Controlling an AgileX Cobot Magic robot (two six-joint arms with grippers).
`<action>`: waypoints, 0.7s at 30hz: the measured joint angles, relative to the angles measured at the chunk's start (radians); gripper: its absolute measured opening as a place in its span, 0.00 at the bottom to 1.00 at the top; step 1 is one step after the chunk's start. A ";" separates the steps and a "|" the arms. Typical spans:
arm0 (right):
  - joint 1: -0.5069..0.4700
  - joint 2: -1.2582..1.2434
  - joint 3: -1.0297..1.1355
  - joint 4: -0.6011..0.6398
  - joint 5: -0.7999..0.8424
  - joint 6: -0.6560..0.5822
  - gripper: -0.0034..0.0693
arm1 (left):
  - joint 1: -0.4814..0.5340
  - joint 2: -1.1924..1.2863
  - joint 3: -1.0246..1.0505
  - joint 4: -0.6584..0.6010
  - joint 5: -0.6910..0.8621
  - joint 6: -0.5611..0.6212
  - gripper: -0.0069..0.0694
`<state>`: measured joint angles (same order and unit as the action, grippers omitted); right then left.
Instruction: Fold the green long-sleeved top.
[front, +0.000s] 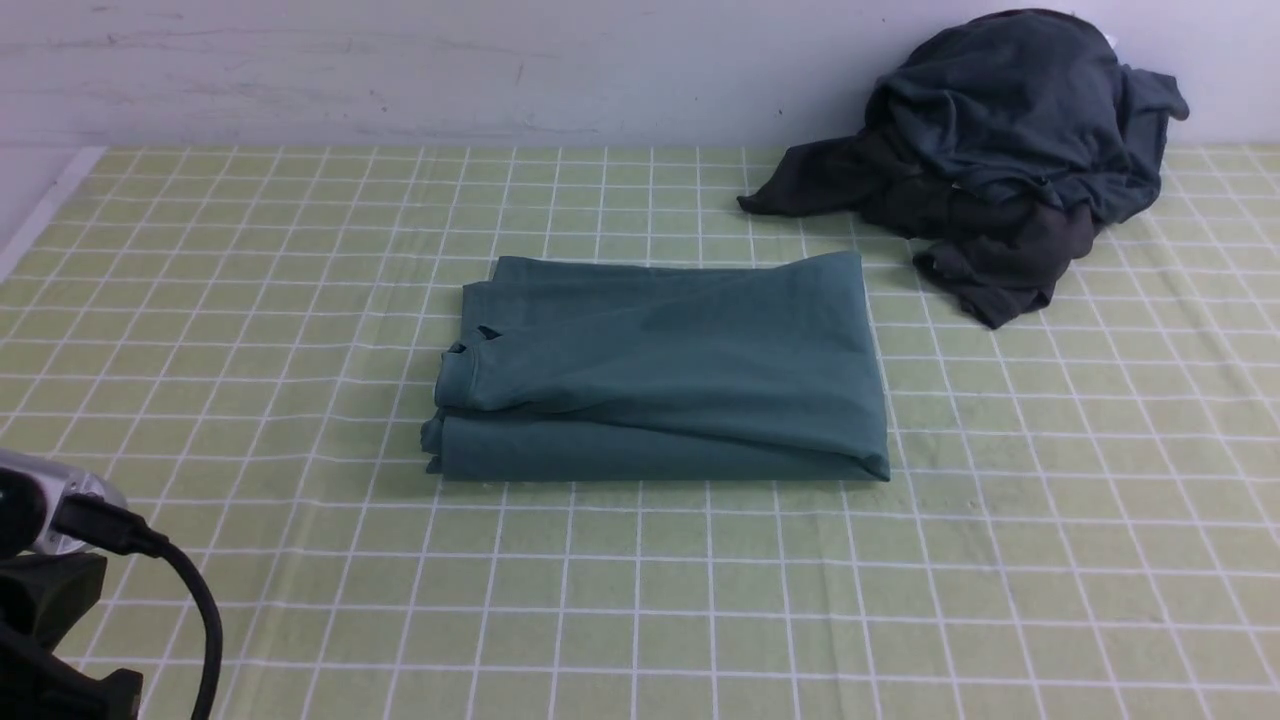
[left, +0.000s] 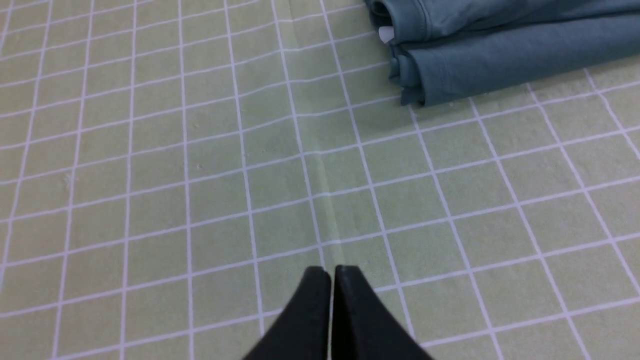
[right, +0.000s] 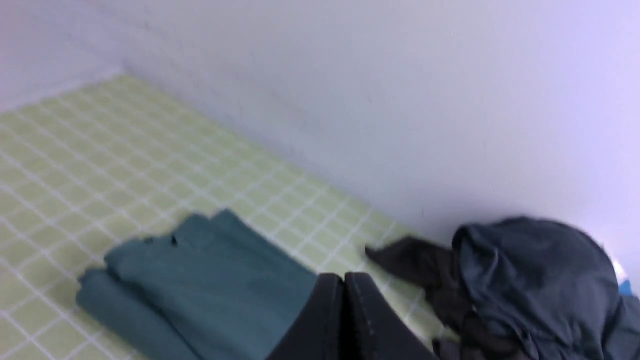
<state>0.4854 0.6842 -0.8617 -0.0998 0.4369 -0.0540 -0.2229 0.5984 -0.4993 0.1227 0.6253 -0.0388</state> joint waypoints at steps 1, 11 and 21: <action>0.000 -0.055 0.110 0.005 -0.090 0.019 0.03 | 0.000 0.000 0.000 0.000 0.000 0.000 0.09; 0.000 -0.304 0.781 0.023 -0.755 0.175 0.03 | 0.000 0.000 0.000 0.000 0.000 -0.001 0.09; -0.010 -0.320 0.888 0.069 -0.605 0.165 0.03 | 0.000 0.000 0.000 0.000 0.000 -0.001 0.09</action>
<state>0.4759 0.3641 0.0258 -0.0303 -0.1685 0.1106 -0.2229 0.5984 -0.4993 0.1227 0.6253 -0.0398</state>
